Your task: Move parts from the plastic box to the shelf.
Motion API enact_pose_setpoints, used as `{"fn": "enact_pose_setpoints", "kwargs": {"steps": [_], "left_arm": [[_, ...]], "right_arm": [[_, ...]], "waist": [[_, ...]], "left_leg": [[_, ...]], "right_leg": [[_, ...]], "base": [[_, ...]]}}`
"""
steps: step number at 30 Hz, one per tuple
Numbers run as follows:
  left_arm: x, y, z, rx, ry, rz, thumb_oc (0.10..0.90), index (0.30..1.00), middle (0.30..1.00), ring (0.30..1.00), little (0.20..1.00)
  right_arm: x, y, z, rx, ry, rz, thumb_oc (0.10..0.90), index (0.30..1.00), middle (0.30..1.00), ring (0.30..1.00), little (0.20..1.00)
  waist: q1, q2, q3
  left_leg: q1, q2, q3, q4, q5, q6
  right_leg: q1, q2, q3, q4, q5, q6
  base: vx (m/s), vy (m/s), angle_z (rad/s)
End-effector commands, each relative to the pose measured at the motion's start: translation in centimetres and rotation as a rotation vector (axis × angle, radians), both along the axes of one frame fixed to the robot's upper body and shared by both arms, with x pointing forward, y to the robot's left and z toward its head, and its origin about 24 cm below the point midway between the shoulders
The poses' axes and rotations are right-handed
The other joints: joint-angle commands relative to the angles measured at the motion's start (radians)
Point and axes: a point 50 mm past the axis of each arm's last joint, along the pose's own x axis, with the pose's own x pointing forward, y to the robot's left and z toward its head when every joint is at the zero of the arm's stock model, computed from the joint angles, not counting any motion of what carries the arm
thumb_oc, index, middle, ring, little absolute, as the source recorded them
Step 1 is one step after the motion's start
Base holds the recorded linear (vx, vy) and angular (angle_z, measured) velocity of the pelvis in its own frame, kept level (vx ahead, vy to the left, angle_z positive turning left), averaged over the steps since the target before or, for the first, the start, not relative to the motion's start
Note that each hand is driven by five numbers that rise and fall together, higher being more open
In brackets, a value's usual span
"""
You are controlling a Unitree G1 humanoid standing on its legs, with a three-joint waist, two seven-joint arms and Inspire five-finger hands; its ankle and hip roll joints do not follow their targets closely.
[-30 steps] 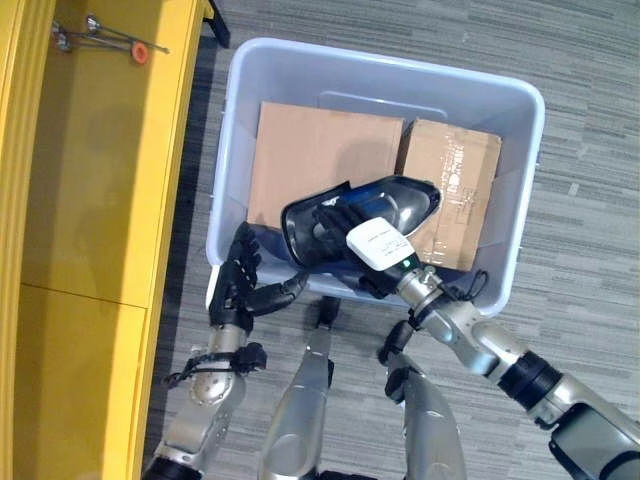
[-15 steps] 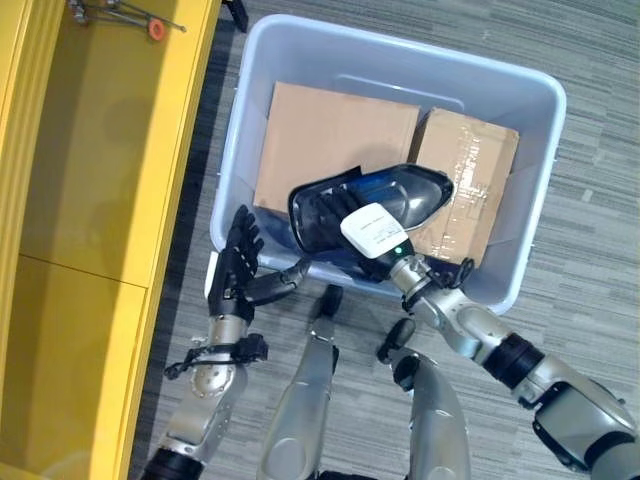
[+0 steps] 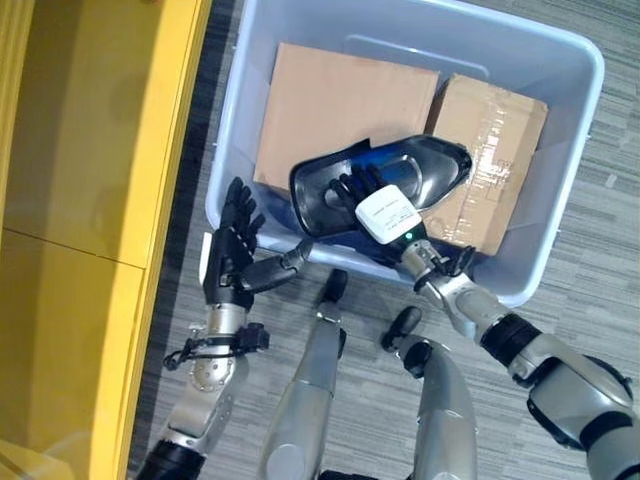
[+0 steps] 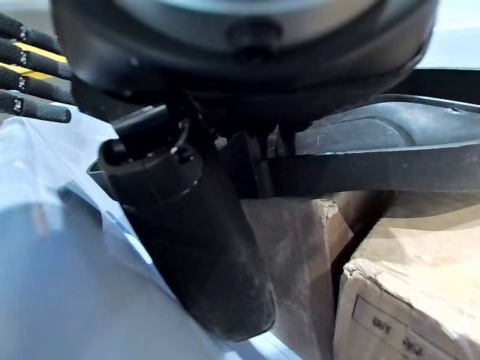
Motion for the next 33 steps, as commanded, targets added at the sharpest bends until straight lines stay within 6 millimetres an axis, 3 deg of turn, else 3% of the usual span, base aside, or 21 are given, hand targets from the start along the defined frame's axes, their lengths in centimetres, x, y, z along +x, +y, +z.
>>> {"fn": "enact_pose_setpoints", "kwargs": {"steps": [1, 5, 6, 7, 13, 18, 21, 22, 25, 29, 32, 33], "left_arm": [[-1.8, -0.8, -0.9, -0.013, 0.031, -0.022, 0.900, 1.000, 1.000, 1.000, 1.000], [-1.7, -1.2, -0.8, -0.022, 0.026, -0.026, 0.900, 1.000, 1.000, 1.000, 1.000], [-1.7, -1.2, -0.8, -0.025, 0.023, -0.028, 0.900, 1.000, 1.000, 1.000, 1.000], [-1.7, -1.3, -0.8, -0.028, 0.023, -0.031, 0.900, 1.000, 1.000, 1.000, 1.000], [-1.7, -1.3, -0.8, -0.032, 0.029, -0.030, 0.900, 1.000, 1.000, 1.000, 1.000], [-1.7, -1.1, -1.0, -0.025, 0.036, -0.016, 0.900, 1.000, 1.000, 1.000, 1.000], [-1.6, -1.1, -1.0, -0.023, 0.037, -0.017, 0.900, 1.000, 1.000, 1.000, 1.000], [-1.5, -1.0, -0.8, -0.021, 0.030, -0.010, 0.900, 1.000, 1.000, 1.000, 1.000], [-1.4, -0.8, -0.9, -0.014, 0.032, -0.003, 0.900, 1.000, 1.000, 1.000, 1.000], [-1.1, -0.3, -1.0, 0.007, 0.041, 0.012, 0.900, 1.000, 1.000, 1.000, 1.000], [-0.7, 0.1, -0.8, 0.019, 0.041, 0.022, 0.900, 1.000, 1.000, 1.000, 1.000], [-0.8, 0.0, -0.9, 0.019, 0.043, 0.021, 0.900, 1.000, 1.000, 1.000, 1.000]], "right_arm": [[0.1, -1.8, -2.4, -0.078, 0.075, -0.083, 0.900, 1.000, 1.000, 1.000, 1.000], [0.5, -2.1, -3.9, -0.079, 0.136, -0.156, 0.900, 1.000, 1.000, 1.000, 1.000], [0.6, -2.2, -4.3, -0.079, 0.154, -0.172, 0.418, 0.325, 0.325, 0.325, 0.325], [0.7, -2.5, -4.9, -0.079, 0.174, -0.199, 0.400, 0.300, 0.300, 0.300, 0.300], [0.4, -3.8, -6.8, -0.022, 0.251, -0.290, 0.400, 0.300, 0.300, 0.300, 0.300], [-0.4, -3.5, -7.1, 0.027, 0.236, -0.265, 0.400, 0.300, 0.300, 0.300, 0.300], [-0.5, -3.0, -6.3, 0.066, 0.204, -0.231, 0.400, 0.300, 0.300, 0.300, 0.300], [-0.4, -2.7, -5.6, 0.080, 0.180, -0.211, 0.400, 0.300, 0.300, 0.300, 0.300], [-0.5, -2.4, -4.9, 0.100, 0.150, -0.177, 0.400, 0.300, 0.300, 0.300, 0.300], [-1.0, -1.6, -2.2, 0.173, 0.069, -0.076, 0.400, 0.300, 0.300, 0.300, 0.300], [-1.5, -1.3, 0.6, 0.232, 0.000, 0.010, 0.400, 0.300, 0.300, 0.300, 0.300], [-1.6, -1.4, 0.6, 0.231, 0.003, 0.008, 0.400, 0.300, 0.300, 0.300, 0.300]], "waist": [[0.021, 0.049, -0.017], [0.033, 0.062, -0.017], [0.036, 0.065, -0.017], [0.040, 0.067, -0.017], [0.046, 0.079, -0.017], [0.033, 0.062, -0.017], [0.026, 0.053, -0.017], [0.023, 0.051, -0.017], [0.021, 0.043, -0.017], [0.014, 0.023, -0.017], [-0.002, 0.012, -0.018], [-0.002, 0.015, -0.017]], "left_leg": [[0.002, 0.014, 0.008, 0.076, -0.119, 0.050], [-0.036, 0.001, 0.000, 0.139, -0.144, 0.060], [-0.039, 0.001, 0.000, 0.143, -0.146, 0.061], [-0.040, 0.000, 0.001, 0.144, -0.147, 0.062], [-0.025, -0.002, 0.004, 0.141, -0.150, 0.068], [0.030, 0.012, 0.015, 0.101, -0.144, 0.065], [0.070, 0.022, 0.017, 0.054, -0.128, 0.060], [0.066, 0.027, 0.020, 0.023, -0.090, 0.060], [0.121, 0.036, 0.019, -0.042, -0.064, 0.053], [0.322, 0.067, 0.025, -0.216, 0.000, 0.039], [0.437, 0.078, 0.038, -0.294, 0.035, 0.037], [0.446, 0.080, 0.037, -0.304, 0.040, 0.037]], "right_leg": [[0.016, 0.009, 0.119, -0.024, 0.026, 0.089], [-0.019, 0.001, 0.118, 0.039, 0.000, 0.083], [-0.024, 0.000, 0.119, 0.045, -0.003, 0.082], [-0.024, -0.001, 0.119, 0.046, -0.003, 0.081], [-0.013, -0.004, 0.124, 0.046, -0.002, 0.082], [0.033, 0.001, 0.124, 0.008, 0.013, 0.083], [0.068, 0.004, 0.117, -0.035, 0.034, 0.085], [0.064, 0.003, 0.103, -0.063, 0.069, 0.078], [0.120, 0.006, 0.089, -0.120, 0.089, 0.083], [0.308, 0.021, 0.070, -0.281, 0.146, 0.107], [0.424, 0.025, 0.066, -0.367, 0.180, 0.119], [0.434, 0.028, 0.063, -0.378, 0.185, 0.119]], "base": [[0.03, -0.023, 0.06], [0.02, -0.010, 0.07], [0.02, -0.003, 0.06], [0.01, 0.004, 0.04], [0.00, 0.012, 0.01], [0.00, 0.000, 0.00], [-0.02, 0.005, -0.01], [-0.06, 0.011, -0.02], [-0.01, -0.007, 0.00], [0.05, -0.037, -0.03], [0.05, -0.001, -0.11], [0.05, 0.003, -0.08]]}}
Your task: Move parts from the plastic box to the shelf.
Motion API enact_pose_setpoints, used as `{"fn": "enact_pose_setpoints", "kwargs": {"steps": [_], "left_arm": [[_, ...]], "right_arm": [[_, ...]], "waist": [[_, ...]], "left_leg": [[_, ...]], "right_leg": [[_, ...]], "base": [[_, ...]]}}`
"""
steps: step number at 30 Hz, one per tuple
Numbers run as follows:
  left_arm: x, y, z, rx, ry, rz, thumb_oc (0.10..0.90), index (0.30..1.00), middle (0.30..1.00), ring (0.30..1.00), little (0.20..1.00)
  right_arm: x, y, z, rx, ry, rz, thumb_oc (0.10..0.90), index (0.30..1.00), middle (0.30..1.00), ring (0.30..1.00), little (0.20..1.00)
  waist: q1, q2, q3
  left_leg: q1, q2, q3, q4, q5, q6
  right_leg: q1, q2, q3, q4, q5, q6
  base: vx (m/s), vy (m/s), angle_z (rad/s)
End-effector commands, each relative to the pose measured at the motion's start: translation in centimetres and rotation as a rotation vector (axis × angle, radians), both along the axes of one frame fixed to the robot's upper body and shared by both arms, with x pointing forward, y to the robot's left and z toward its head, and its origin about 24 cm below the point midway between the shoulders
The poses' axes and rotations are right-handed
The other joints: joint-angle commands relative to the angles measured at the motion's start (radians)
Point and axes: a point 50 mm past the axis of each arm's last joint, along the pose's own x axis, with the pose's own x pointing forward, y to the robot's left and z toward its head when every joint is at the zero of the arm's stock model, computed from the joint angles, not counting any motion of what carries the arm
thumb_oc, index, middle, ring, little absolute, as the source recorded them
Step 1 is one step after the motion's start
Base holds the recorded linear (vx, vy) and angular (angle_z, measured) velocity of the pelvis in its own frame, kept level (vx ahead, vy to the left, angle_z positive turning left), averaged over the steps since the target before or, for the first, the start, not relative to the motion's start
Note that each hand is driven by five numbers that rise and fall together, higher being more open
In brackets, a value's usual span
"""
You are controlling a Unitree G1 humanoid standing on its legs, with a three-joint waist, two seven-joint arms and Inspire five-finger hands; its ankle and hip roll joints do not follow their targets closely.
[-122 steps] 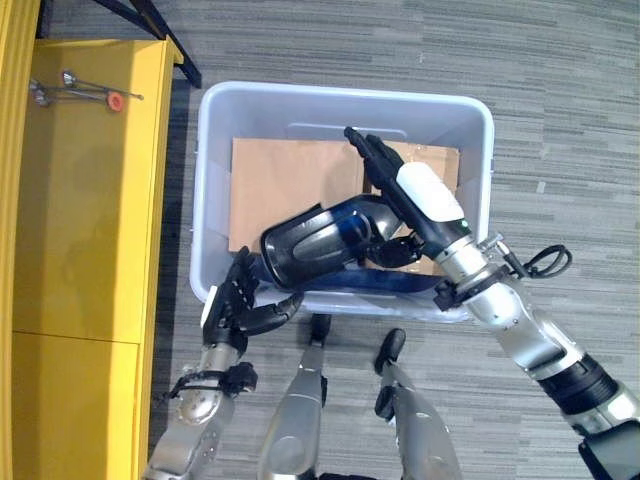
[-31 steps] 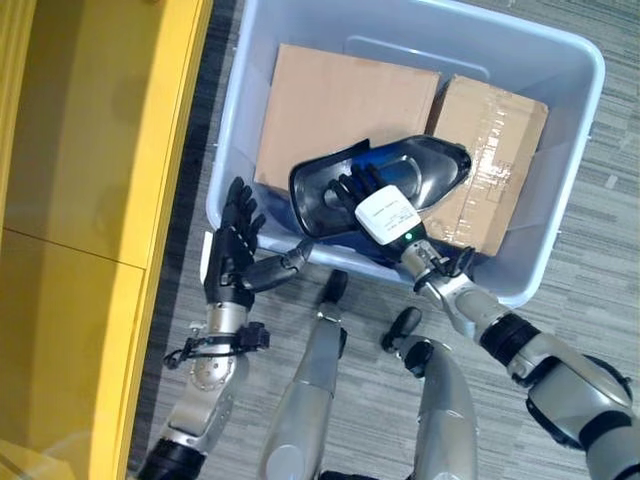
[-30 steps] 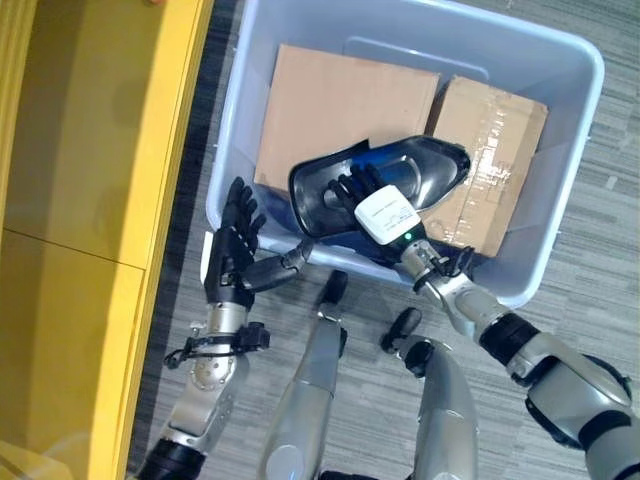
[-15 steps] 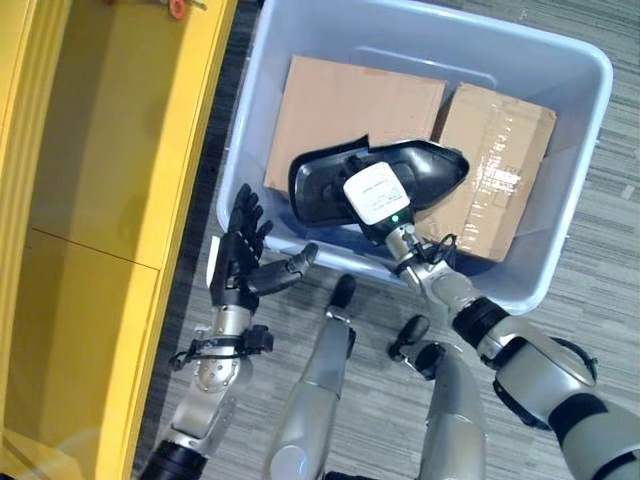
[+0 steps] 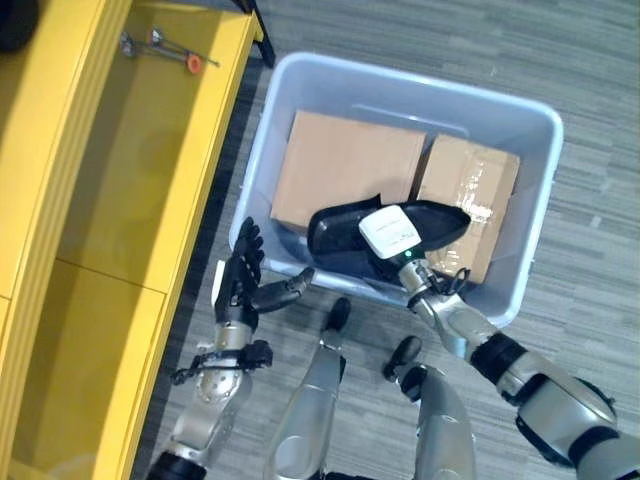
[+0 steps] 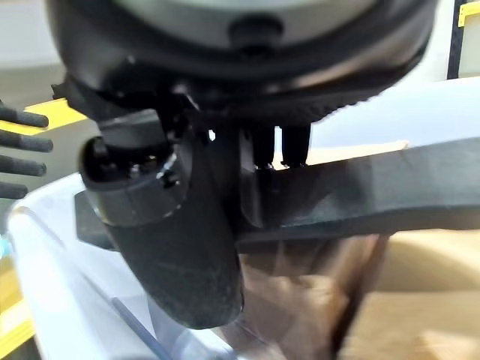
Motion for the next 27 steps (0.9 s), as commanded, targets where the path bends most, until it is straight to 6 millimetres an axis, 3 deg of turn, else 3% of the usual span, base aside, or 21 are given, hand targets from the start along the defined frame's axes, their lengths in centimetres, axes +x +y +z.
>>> {"fn": "enact_pose_setpoints", "kwargs": {"steps": [1, 2, 3, 4, 6, 7, 11, 12, 18, 27], "left_arm": [[0.4, -0.4, 3.6, -0.009, -0.196, -0.025, 0.900, 1.000, 1.000, 1.000, 1.000], [0.4, 0.0, 3.6, 0.000, -0.195, -0.022, 0.900, 1.000, 1.000, 1.000, 1.000], [0.3, 0.0, 3.6, 0.000, -0.194, -0.024, 0.900, 1.000, 1.000, 1.000, 1.000], [0.2, 0.5, 3.7, 0.010, -0.194, -0.011, 0.900, 1.000, 1.000, 1.000, 1.000], [0.1, 0.5, 3.6, 0.010, -0.191, -0.013, 0.900, 1.000, 1.000, 1.000, 1.000], [-0.1, 1.1, 3.7, 0.032, -0.192, 0.002, 0.900, 1.000, 1.000, 1.000, 1.000], [-0.7, 2.3, 3.3, 0.082, -0.168, 0.023, 0.900, 1.000, 1.000, 1.000, 1.000], [-1.1, 3.0, 2.8, 0.113, -0.144, 0.050, 0.900, 1.000, 1.000, 1.000, 1.000], [-2.0, 4.5, 2.3, 0.207, -0.116, 0.095, 0.900, 1.000, 1.000, 1.000, 1.000], [-1.5, 4.5, 3.9, 0.303, -0.188, 0.102, 0.900, 1.000, 1.000, 1.000, 1.000]], "right_arm": [[0.5, 0.4, 4.9, 0.124, -0.156, 0.069, 0.400, 0.300, 0.300, 0.300, 0.300], [0.0, 0.4, 6.2, 0.170, -0.180, 0.110, 0.400, 0.300, 0.300, 0.300, 0.300], [-0.1, 0.3, 6.2, 0.171, -0.177, 0.109, 0.400, 0.300, 0.300, 0.300, 0.300], [-0.8, 0.3, 7.3, 0.225, -0.199, 0.149, 0.400, 0.300, 0.300, 0.300, 0.300], [-0.9, 0.2, 7.3, 0.226, -0.196, 0.148, 0.400, 0.300, 0.300, 0.300, 0.300], [-1.8, 0.1, 8.7, 0.267, -0.231, 0.198, 0.400, 0.300, 0.300, 0.300, 0.300], [-3.7, -0.5, 10.4, 0.375, -0.206, 0.276, 0.400, 0.300, 0.300, 0.300, 0.300], [-4.6, -0.6, 11.2, 0.425, -0.209, 0.319, 0.400, 0.300, 0.300, 0.300, 0.300], [-6.8, -0.6, 13.3, 0.605, -0.127, 0.483, 0.400, 0.300, 0.300, 0.300, 0.300], [-8.3, 0.1, 15.2, 0.819, 0.018, 0.678, 0.400, 0.300, 0.300, 0.300, 0.300]], "waist": [[-0.010, -0.025, 0.007], [-0.018, -0.029, -0.020], [-0.017, -0.027, -0.017], [-0.025, -0.030, -0.056], [-0.024, -0.029, -0.057], [-0.034, -0.034, -0.096], [-0.052, -0.047, -0.182], [-0.062, -0.053, -0.228], [-0.089, -0.062, -0.351], [-0.115, -0.066, -0.432]], "left_leg": [[0.075, 0.038, 0.034, -0.010, -0.062, 0.029], [0.110, 0.043, 0.036, -0.043, -0.045, 0.029], [0.119, 0.045, 0.035, -0.051, -0.042, 0.028], [0.159, 0.050, 0.040, -0.082, -0.036, 0.030], [0.164, 0.052, 0.040, -0.089, -0.033, 0.030], [0.195, 0.052, 0.044, -0.118, -0.028, 0.028], [0.271, 0.060, 0.062, -0.197, -0.010, 0.023], [0.299, 0.063, 0.076, -0.228, -0.004, 0.022], [0.345, 0.078, 0.141, -0.240, -0.023, 0.009], [0.402, 0.101, 0.202, -0.240, -0.048, 0.005]], "right_leg": [[0.100, -0.028, 0.091, -0.145, 0.120, 0.094], [0.139, -0.025, 0.089, -0.190, 0.136, 0.098], [0.149, -0.023, 0.087, -0.198, 0.139, 0.098], [0.183, -0.019, 0.089, -0.235, 0.149, 0.104], [0.189, -0.017, 0.088, -0.244, 0.153, 0.104], [0.222, -0.009, 0.089, -0.282, 0.163, 0.109], [0.291, 0.011, 0.096, -0.376, 0.195, 0.124], [0.311, 0.018, 0.111, -0.416, 0.213, 0.130], [0.359, 0.031, 0.148, -0.507, 0.257, 0.146], [0.384, 0.042, 0.199, -0.529, 0.261, 0.148]], "base": [[0.08, 0.004, -0.10], [0.08, 0.002, -0.10], [0.13, 0.007, -0.13], [0.09, 0.000, -0.11], [0.08, 0.001, -0.13], [0.11, 0.001, -0.17], [0.13, 0.000, -0.12], [0.14, 0.006, -0.06], [0.09, 0.000, -0.32], [0.06, -0.011, -0.25]]}}
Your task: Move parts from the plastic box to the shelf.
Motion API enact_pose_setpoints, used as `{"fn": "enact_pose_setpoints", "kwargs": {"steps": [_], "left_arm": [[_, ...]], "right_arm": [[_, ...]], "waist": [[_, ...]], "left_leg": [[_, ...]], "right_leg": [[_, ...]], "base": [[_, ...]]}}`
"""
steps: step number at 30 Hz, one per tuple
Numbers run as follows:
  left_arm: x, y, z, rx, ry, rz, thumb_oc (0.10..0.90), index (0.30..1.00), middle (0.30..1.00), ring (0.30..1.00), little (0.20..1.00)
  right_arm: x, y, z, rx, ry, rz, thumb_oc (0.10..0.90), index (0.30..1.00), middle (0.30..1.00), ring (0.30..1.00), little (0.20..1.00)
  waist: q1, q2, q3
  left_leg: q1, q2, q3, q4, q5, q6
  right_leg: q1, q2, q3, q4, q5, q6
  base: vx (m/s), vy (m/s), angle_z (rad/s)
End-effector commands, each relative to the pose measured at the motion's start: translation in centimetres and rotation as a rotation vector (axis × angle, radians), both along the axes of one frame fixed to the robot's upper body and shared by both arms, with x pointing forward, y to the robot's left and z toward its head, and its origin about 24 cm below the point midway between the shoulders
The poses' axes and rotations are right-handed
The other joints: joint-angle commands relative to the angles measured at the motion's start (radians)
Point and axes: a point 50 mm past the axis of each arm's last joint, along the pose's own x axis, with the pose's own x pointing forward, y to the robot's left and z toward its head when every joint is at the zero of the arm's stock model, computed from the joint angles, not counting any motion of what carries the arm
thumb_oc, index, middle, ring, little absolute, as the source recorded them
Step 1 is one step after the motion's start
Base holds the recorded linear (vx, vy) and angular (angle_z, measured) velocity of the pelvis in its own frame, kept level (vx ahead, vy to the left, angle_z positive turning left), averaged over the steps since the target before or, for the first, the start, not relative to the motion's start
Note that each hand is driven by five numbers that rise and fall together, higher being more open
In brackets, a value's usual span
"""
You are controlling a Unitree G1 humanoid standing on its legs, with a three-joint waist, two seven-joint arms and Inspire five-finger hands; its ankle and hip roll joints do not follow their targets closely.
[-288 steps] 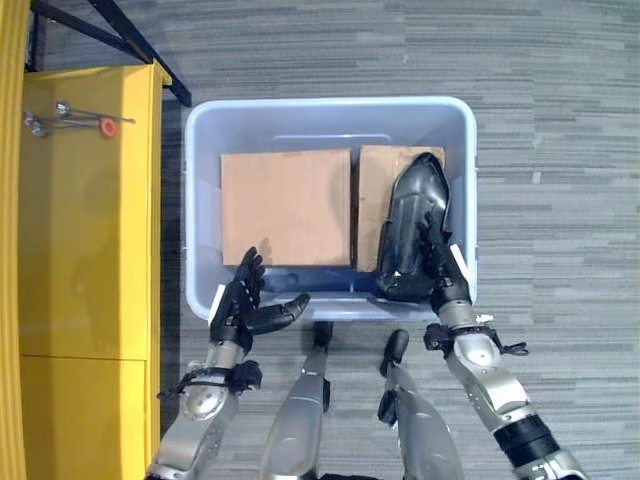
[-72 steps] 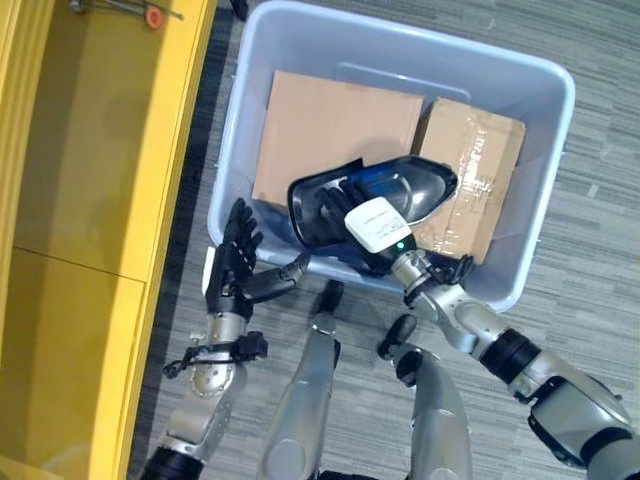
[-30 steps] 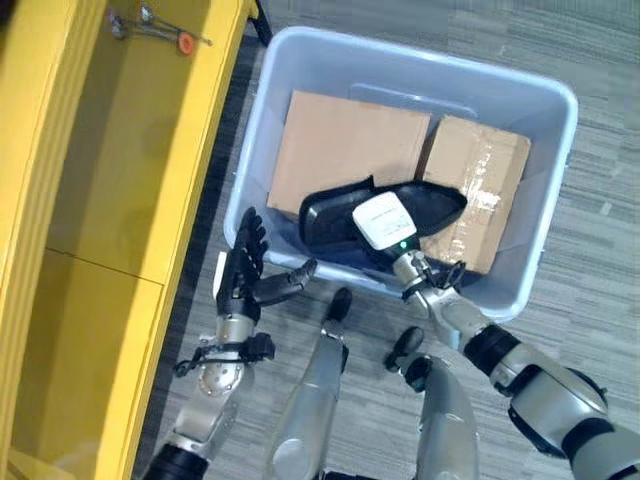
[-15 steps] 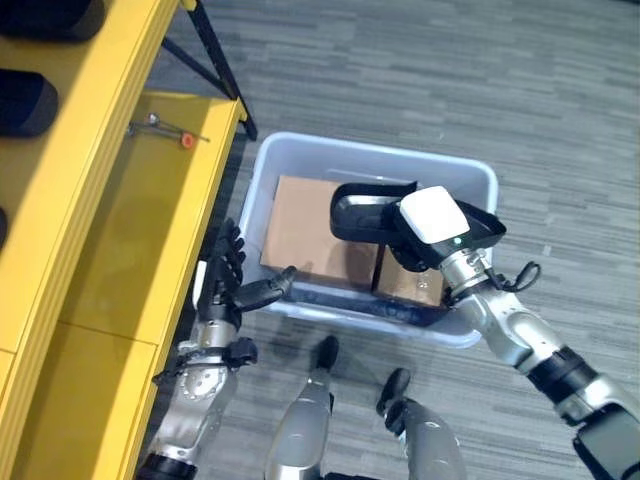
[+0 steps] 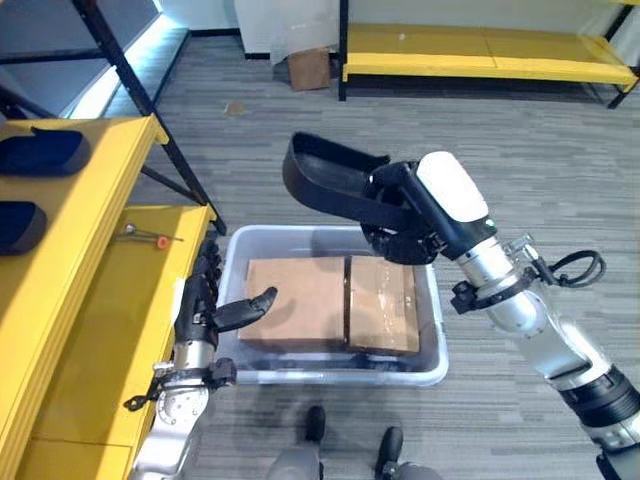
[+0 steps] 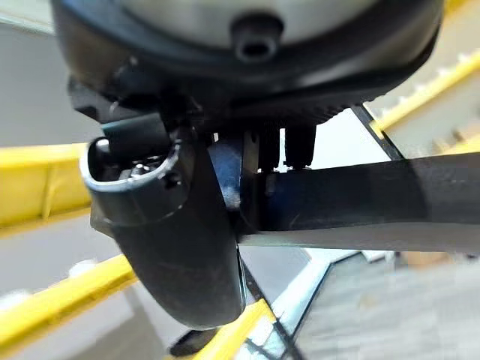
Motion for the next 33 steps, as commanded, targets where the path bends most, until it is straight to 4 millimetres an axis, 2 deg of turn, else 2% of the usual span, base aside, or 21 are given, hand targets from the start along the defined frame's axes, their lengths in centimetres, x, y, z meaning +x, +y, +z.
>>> {"fn": "enact_pose_setpoints", "kwargs": {"steps": [1, 4, 10, 17, 22, 27, 33], "left_arm": [[0.4, 0.1, 3.8, 0.124, -0.194, -0.033, 0.900, 1.000, 1.000, 1.000, 1.000], [0.8, 0.2, 5.1, 0.172, -0.252, -0.018, 0.900, 1.000, 1.000, 1.000, 1.000], [1.4, 1.2, 8.9, 0.385, -0.423, 0.085, 0.900, 1.000, 1.000, 1.000, 1.000], [1.7, 1.9, 9.9, 0.493, -0.461, 0.139, 0.900, 1.000, 1.000, 1.000, 1.000], [1.3, 3.4, 10.7, 0.591, -0.470, 0.205, 0.900, 1.000, 1.000, 1.000, 1.000], [1.0, 4.2, 11.4, 0.643, -0.488, 0.230, 0.900, 1.000, 1.000, 1.000, 1.000], [0.8, 4.3, 12.5, 0.705, -0.516, 0.217, 0.900, 1.000, 1.000, 1.000, 1.000]], "right_arm": [[-1.9, 1.7, 4.3, 0.230, -0.087, 0.253, 0.400, 0.300, 0.300, 0.300, 0.300], [-1.9, 1.3, 4.5, 0.260, -0.047, 0.273, 0.400, 0.300, 0.300, 0.300, 0.300], [-1.3, 0.2, 4.3, 0.290, 0.052, 0.281, 0.400, 0.300, 0.300, 0.300, 0.300], [-1.2, -0.1, 4.5, 0.276, 0.083, 0.300, 0.400, 0.300, 0.300, 0.300, 0.300], [-0.9, -0.8, 4.1, 0.238, 0.121, 0.276, 0.400, 0.300, 0.300, 0.300, 0.300], [-0.8, -1.3, 3.6, 0.217, 0.144, 0.259, 0.400, 0.300, 0.300, 0.300, 0.300], [-0.9, -1.5, 3.3, 0.204, 0.160, 0.259, 0.400, 0.300, 0.300, 0.300, 0.300]], "waist": [[-0.001, -0.033, -0.173], [-0.016, -0.034, -0.187], [-0.034, -0.042, -0.209], [-0.042, -0.046, -0.218], [-0.044, -0.047, -0.218], [-0.045, -0.047, -0.215], [-0.047, -0.045, -0.215]], "left_leg": [[0.034, 0.050, 0.030, -0.008, -0.047, -0.015], [0.048, 0.057, 0.042, -0.008, -0.052, -0.019], [0.065, 0.067, 0.063, -0.008, -0.061, -0.028], [0.073, 0.069, 0.071, -0.008, -0.067, -0.030], [0.078, 0.072, 0.077, -0.008, -0.070, -0.033], [0.082, 0.074, 0.077, -0.008, -0.072, -0.034], [0.087, 0.076, 0.076, -0.008, -0.075, -0.035]], "right_leg": [[-0.026, -0.071, 0.059, 0.005, 0.027, 0.103], [-0.018, -0.069, 0.066, 0.005, 0.024, 0.103], [-0.012, -0.064, 0.080, 0.005, 0.022, 0.103], [-0.009, -0.064, 0.085, 0.006, 0.023, 0.103], [-0.007, -0.064, 0.091, 0.005, 0.022, 0.103], [-0.005, -0.062, 0.091, 0.004, 0.021, 0.103], [-0.001, -0.062, 0.093, 0.004, 0.018, 0.102]], "base": [[0.06, -0.006, -0.26], [0.03, -0.009, -0.19], [0.01, -0.003, -0.09], [0.00, 0.000, 0.00], [0.01, 0.006, -0.05], [0.01, -0.001, -0.06], [0.00, 0.000, 0.00]]}}
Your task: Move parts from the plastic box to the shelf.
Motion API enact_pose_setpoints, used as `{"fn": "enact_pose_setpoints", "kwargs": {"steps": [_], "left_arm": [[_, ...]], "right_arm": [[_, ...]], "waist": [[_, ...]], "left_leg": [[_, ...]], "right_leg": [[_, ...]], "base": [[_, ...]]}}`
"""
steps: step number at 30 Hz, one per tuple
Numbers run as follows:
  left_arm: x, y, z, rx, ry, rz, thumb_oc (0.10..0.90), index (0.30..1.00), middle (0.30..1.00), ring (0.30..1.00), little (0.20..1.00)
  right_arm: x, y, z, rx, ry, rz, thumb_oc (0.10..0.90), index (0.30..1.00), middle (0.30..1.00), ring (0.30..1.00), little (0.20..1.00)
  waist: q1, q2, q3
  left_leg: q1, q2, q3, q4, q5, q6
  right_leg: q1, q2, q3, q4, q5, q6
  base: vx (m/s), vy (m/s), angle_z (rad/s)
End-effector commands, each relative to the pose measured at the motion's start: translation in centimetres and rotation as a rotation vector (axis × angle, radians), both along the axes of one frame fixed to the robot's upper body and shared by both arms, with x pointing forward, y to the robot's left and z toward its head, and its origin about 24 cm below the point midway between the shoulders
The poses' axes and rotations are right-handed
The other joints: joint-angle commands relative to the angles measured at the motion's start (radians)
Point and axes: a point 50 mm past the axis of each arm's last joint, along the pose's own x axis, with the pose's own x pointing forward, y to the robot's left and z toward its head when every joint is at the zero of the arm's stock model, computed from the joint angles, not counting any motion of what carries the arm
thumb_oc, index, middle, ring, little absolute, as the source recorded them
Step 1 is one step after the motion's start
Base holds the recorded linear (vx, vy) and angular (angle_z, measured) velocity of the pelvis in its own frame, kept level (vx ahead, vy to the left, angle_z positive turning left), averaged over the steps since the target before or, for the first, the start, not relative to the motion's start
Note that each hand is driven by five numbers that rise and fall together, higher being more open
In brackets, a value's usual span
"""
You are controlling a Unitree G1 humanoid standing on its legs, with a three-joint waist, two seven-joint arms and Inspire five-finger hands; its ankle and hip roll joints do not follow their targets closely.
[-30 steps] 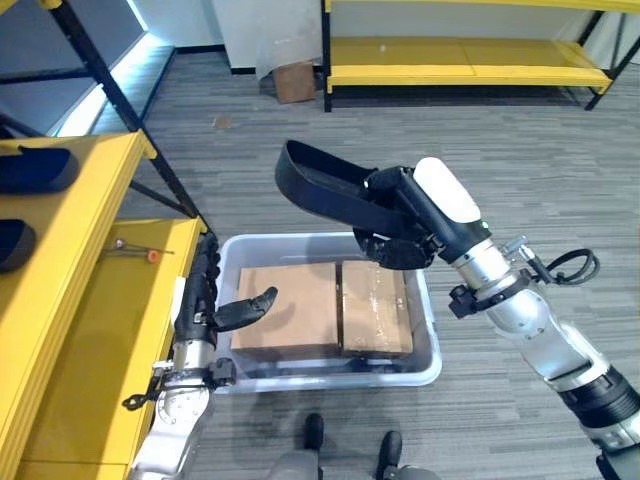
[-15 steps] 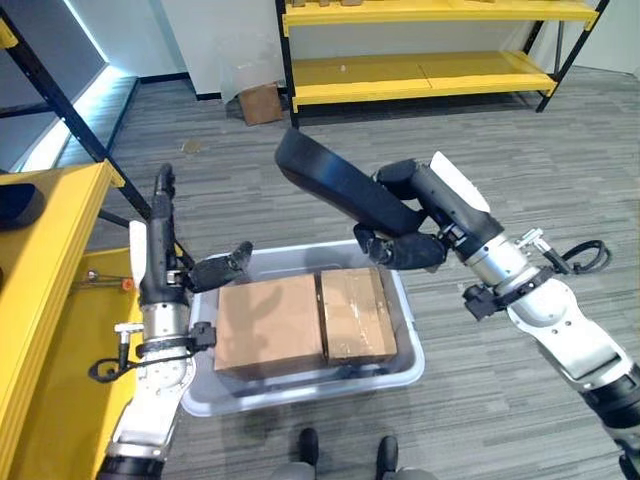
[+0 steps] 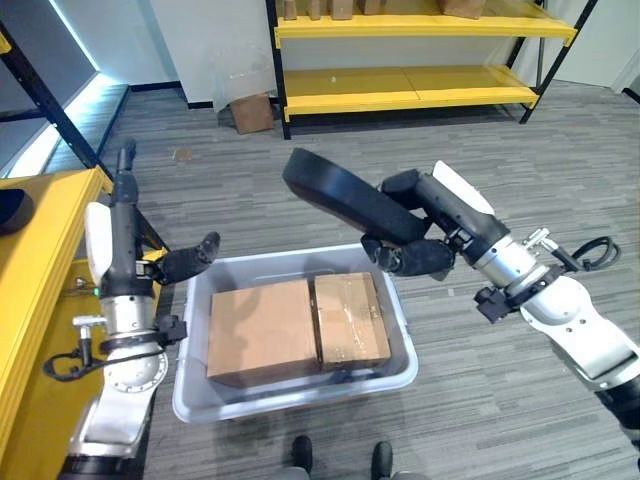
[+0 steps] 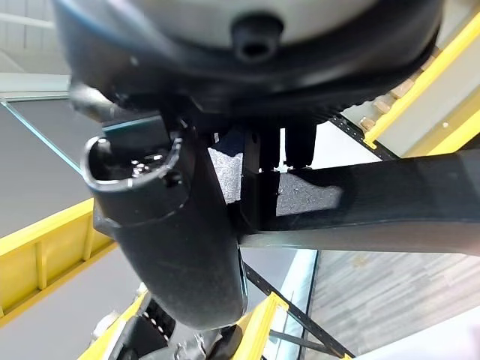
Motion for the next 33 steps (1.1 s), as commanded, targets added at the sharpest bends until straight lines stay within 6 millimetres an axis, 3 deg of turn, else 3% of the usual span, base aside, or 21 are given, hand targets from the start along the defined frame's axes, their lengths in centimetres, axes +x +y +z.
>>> {"fn": "enact_pose_setpoints", "kwargs": {"steps": [1, 23, 33], "left_arm": [[-0.1, -0.2, 3.6, 0.147, -0.168, -0.049, 0.900, 1.000, 1.000, 1.000, 1.000], [2.1, -3.2, 5.6, 0.241, -0.140, -0.285, 0.900, 1.000, 1.000, 1.000, 1.000], [2.9, -4.5, 5.5, 0.308, -0.074, -0.371, 0.900, 1.000, 1.000, 1.000, 1.000]], "right_arm": [[-0.5, 0.8, 2.8, 0.114, -0.130, 0.089, 0.400, 0.300, 0.300, 0.300, 0.300], [-0.2, 2.2, 1.8, 0.104, -0.073, 0.156, 0.400, 0.300, 0.300, 0.300, 0.300], [-0.1, 2.5, 1.6, 0.102, -0.057, 0.173, 0.400, 0.300, 0.300, 0.300, 0.300]], "waist": [[0.001, -0.013, -0.159], [-0.035, -0.003, -0.164], [-0.047, -0.001, -0.163]], "left_leg": [[0.053, 0.061, 0.007, -0.008, -0.061, -0.036], [0.073, 0.056, 0.023, -0.008, -0.072, -0.033], [0.074, 0.058, 0.030, -0.008, -0.073, -0.035]], "right_leg": [[-0.001, -0.073, 0.025, 0.004, 0.004, 0.106], [0.008, -0.080, 0.040, 0.006, 0.004, 0.107], [0.006, -0.079, 0.046, 0.004, 0.005, 0.108]], "base": [[0.00, 0.000, 0.00], [0.00, 0.000, 0.00], [0.00, 0.000, -0.01]]}}
